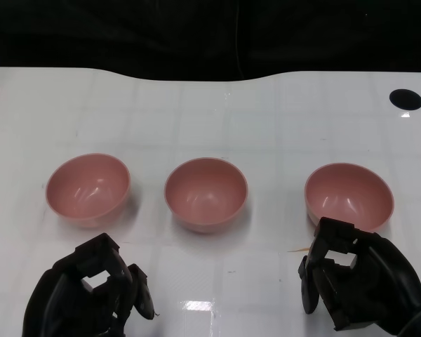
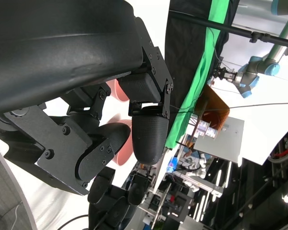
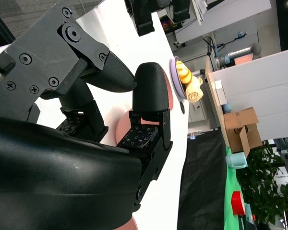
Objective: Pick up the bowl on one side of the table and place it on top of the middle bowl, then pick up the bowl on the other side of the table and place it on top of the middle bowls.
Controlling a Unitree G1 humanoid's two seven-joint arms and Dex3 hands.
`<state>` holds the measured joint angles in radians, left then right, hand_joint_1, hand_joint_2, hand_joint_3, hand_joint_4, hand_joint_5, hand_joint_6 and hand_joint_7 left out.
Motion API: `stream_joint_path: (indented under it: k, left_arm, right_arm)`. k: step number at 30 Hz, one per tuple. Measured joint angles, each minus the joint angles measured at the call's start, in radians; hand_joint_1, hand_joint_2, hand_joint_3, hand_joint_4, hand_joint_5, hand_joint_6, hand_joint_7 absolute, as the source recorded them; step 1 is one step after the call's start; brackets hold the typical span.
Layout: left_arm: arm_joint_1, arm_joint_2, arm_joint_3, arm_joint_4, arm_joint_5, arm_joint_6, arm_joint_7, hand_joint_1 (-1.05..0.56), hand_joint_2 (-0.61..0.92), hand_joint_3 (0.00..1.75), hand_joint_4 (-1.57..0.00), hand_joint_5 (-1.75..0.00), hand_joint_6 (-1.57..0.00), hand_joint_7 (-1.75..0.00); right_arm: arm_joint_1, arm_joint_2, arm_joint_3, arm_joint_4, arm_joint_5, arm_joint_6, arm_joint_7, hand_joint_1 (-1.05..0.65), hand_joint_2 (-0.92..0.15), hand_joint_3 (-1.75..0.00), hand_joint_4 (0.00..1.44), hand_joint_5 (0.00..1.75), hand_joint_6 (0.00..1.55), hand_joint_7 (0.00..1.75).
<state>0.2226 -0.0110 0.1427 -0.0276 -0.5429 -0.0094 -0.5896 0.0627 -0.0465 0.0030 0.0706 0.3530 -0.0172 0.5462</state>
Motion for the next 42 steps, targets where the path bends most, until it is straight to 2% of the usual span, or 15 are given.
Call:
stream_joint_path:
  k: [16,17,18,19,20,21,23,25,30,34,36,42]
  left_arm:
    - [0.0,0.0,0.0,0.0,0.0,0.0,0.0,-0.05,0.45,1.28,-0.87,-1.62,-0.87,-1.42]
    - [0.0,0.0,0.0,-0.001,0.002,0.0,0.004,-0.07,0.44,1.3,-0.85,-1.65,-0.84,-1.43]
    - [0.0,0.0,-0.001,-0.001,0.005,0.001,0.014,-0.08,0.44,1.3,-0.84,-1.66,-0.83,-1.44]
    - [0.001,0.0,-0.001,-0.002,0.009,0.001,0.02,-0.08,0.44,1.3,-0.84,-1.67,-0.83,-1.44]
    - [0.001,0.0,-0.002,-0.002,0.014,0.001,0.025,-0.08,0.44,1.3,-0.83,-1.67,-0.82,-1.45]
    - [0.002,0.0,-0.002,-0.002,0.015,0.002,0.027,-0.08,0.44,1.3,-0.83,-1.67,-0.82,-1.45]
    - [0.002,0.0,-0.002,-0.003,0.016,0.002,0.033,-0.08,0.44,1.31,-0.83,-1.67,-0.83,-1.45]
    - [0.002,0.0,-0.002,-0.004,0.016,0.003,0.034,-0.08,0.43,1.31,-0.83,-1.67,-0.83,-1.44]
    - [0.002,0.0,-0.003,-0.007,0.016,0.004,0.038,-0.08,0.43,1.33,-0.84,-1.66,-0.83,-1.44]
    - [0.002,0.0,-0.003,-0.007,0.016,0.004,0.038,-0.08,0.43,1.32,-0.83,-1.66,-0.82,-1.44]
    - [0.001,0.0,-0.003,-0.007,0.016,0.003,0.038,-0.09,0.43,1.32,-0.84,-1.66,-0.82,-1.45]
    - [0.0,-0.001,-0.004,-0.007,0.018,0.001,0.038,-0.08,0.43,1.3,-0.85,-1.66,-0.83,-1.43]
  right_arm:
    - [0.0,0.0,0.0,0.0,-0.005,0.0,0.0,-0.14,-0.42,-1.39,0.92,1.64,0.84,1.5]
    - [0.0,0.0,0.0,0.0,-0.005,0.0,0.0,-0.19,-0.42,-1.33,0.79,1.55,0.7,1.41]
    - [0.001,-0.001,0.0,0.005,-0.024,-0.03,-0.001,-0.29,-0.56,-0.94,0.61,1.3,0.53,1.1]
    - [0.001,-0.002,0.0,0.016,-0.056,-0.095,-0.003,-0.36,-0.71,-0.59,0.51,1.13,0.47,0.85]
    - [0.0,-0.005,-0.003,0.027,-0.091,-0.166,-0.01,-0.44,-0.84,-0.31,0.44,1.0,0.42,0.66]
    - [-0.003,-0.01,-0.005,0.04,-0.127,-0.239,-0.018,-0.47,-0.88,-0.22,0.41,0.95,0.4,0.58]
    - [-0.013,-0.021,-0.007,0.065,-0.169,-0.332,-0.032,-0.5,-0.91,-0.13,0.37,0.9,0.38,0.51]
    - [-0.018,-0.025,-0.007,0.083,-0.184,-0.374,-0.038,-0.52,-0.92,-0.1,0.33,0.87,0.34,0.47]
    - [-0.023,-0.035,-0.005,0.108,-0.195,-0.428,-0.044,-0.54,-0.92,-0.06,0.25,0.82,0.31,0.4]
    - [-0.026,-0.041,-0.004,0.108,-0.23,-0.458,-0.072,-0.58,-0.92,-0.03,0.22,0.72,0.34,0.28]
    - [-0.027,-0.046,-0.004,0.11,-0.27,-0.498,-0.095,-0.6,-0.92,-0.03,0.15,0.62,0.35,0.19]
    - [-0.049,-0.086,-0.005,0.111,-0.37,-0.603,-0.159,-0.61,-0.92,-0.02,0.06,0.56,0.32,0.11]
